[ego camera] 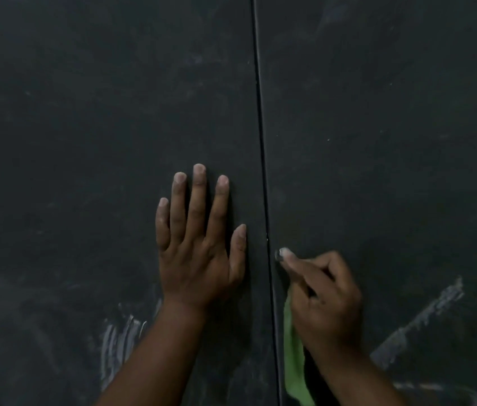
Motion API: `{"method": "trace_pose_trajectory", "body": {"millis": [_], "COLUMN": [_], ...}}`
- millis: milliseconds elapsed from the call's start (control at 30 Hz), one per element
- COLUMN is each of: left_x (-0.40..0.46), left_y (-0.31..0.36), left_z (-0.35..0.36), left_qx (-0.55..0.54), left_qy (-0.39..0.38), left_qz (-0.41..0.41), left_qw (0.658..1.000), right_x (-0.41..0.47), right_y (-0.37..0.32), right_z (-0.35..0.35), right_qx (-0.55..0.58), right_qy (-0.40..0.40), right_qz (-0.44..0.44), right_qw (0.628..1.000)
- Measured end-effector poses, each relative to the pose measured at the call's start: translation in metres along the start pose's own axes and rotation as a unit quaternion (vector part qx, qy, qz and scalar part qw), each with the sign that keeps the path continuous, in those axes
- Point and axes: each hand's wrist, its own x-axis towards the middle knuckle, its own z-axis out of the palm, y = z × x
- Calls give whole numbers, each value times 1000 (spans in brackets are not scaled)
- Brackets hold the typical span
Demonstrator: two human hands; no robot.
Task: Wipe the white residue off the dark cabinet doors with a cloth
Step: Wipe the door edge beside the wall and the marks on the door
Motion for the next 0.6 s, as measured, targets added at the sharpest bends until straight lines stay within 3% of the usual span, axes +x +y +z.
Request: {"method": "trace_pose_trajectory", "body": {"millis": [300,367,467,600], "left_x": [-1,-2,-3,-3], "left_y": [1,1,0,1], "left_z": [2,1,1,0], "left_qx": [-3,-5,-6,-16], "left_qy": [5,6,6,9], "left_qz": [0,-1,-1,-3], "left_qw": [1000,1000,1000,1000], "right_x": [74,66,17,-18], "right_y": [-16,-24,-25,-22], "right_z": [15,19,18,12], "right_qx": [-8,-4,5,-18], "right_qy": [122,108,26,-14], "right_qz": [21,6,-20,10], "right_qw": [992,994,999,1000]}}
